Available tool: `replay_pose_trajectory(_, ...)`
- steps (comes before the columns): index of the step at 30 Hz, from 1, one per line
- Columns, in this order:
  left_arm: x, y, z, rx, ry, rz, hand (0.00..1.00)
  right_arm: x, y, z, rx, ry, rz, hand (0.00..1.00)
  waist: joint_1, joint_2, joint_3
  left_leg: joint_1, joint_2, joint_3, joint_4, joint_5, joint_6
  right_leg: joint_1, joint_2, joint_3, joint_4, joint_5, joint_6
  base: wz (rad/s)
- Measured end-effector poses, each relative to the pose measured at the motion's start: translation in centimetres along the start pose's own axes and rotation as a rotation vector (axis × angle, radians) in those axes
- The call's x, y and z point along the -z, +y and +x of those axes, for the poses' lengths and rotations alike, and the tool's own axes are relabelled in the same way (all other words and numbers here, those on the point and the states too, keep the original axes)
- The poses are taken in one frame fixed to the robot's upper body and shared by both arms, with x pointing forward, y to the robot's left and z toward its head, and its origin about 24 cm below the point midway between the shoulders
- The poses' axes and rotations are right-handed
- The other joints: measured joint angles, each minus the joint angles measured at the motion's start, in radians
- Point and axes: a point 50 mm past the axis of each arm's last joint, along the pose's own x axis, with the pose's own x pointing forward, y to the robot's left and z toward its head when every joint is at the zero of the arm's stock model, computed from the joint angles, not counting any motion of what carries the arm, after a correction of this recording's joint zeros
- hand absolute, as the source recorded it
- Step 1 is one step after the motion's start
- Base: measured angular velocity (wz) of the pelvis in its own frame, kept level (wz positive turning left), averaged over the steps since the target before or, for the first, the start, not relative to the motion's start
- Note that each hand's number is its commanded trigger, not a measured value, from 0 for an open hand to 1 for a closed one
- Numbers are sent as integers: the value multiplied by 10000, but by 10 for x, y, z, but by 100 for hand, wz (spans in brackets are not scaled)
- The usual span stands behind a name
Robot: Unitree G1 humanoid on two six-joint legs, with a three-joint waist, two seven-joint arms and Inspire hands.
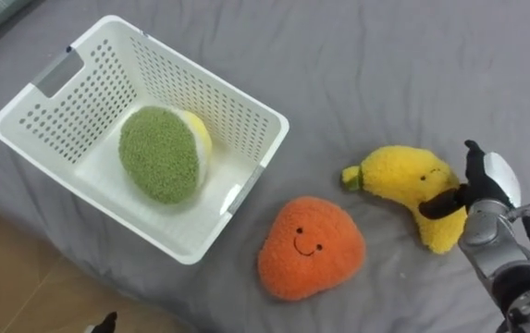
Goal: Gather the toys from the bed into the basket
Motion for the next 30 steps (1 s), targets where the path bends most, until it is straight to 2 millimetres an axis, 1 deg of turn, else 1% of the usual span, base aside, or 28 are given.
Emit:
replay_pose_trajectory(1, 0, 0, 0, 25, -13, 33, 0, 3, 0, 0, -14, 126, -23, 0, -10, 53, 26, -70, -1, -33, 66, -1, 0, -22, 0, -45, -2, 0, 0, 9)
replay_pose_trajectory(2, -1, 0, 0, 46, -30, 39, 0, 5, 1, -1, -31, 234, -68, 0, -36, 106, 22, -208, 1, -93, 138, -2, -2, -98, 4, -115, -1, 0, 0, 11)
replay_pose_trajectory(5, 0, 0, 0, 101, -16, 54, 0, 12, 2, -2, -138, 525, -194, 0, 9, 186, 8, -361, 4, -110, 171, 5, -13, -237, 12, -119, 5, 0, 0, 4)
replay_pose_trajectory(6, 1, 0, 0, 137, 29, 66, 0, 13, 2, -2, -212, 594, -216, 5, 43, 229, -9, -396, -3, -110, 169, 10, -19, -291, 11, -118, 29, 0, -1, 0)
replay_pose_trajectory(7, 1, 0, 0, 182, 37, 84, 0, 15, 3, -2, -291, 658, -233, 36, 71, 255, -21, -428, -7, -114, 167, 20, -30, -318, 13, -128, 30, 0, 0, 0)
replay_pose_trajectory(8, 0, 1, 0, 218, 9, 114, 0, 18, 3, -3, -404, 791, -275, 98, 128, 261, -24, -443, -1, -116, 167, 26, -38, -330, 20, -136, 29, 0, 0, 0)
replay_pose_trajectory(9, 0, 0, 0, 242, -9, 122, 0, 19, 4, -3, -465, 864, -297, 100, 158, 261, -24, -443, 1, -121, 166, 28, -40, -330, 21, -143, 30, 0, -1, 5)
replay_pose_trajectory(13, -4, -2, 0, 334, -120, 170, 0, 23, 5, -4, -714, 1172, -148, 100, 176, 257, -24, -488, -8, -211, 182, 31, -41, -335, 12, -240, 44, -2, -3, 7)
replay_pose_trajectory(20, -17, -7, 3, 534, -495, 359, 0, 23, 6, -4, -713, 1176, -171, 100, 162, 253, -21, -514, -5, -207, 259, 31, -40, -315, 6, -273, 45, -2, -3, 1)
replay_pose_trajectory(30, -15, -8, 3, 666, -428, 295, 0, 22, 10, -5, -940, 1090, -377, 100, 172, 252, -19, -458, 0, -222, 269, 45, -19, -217, -24, -348, 33, -1, -3, 1)
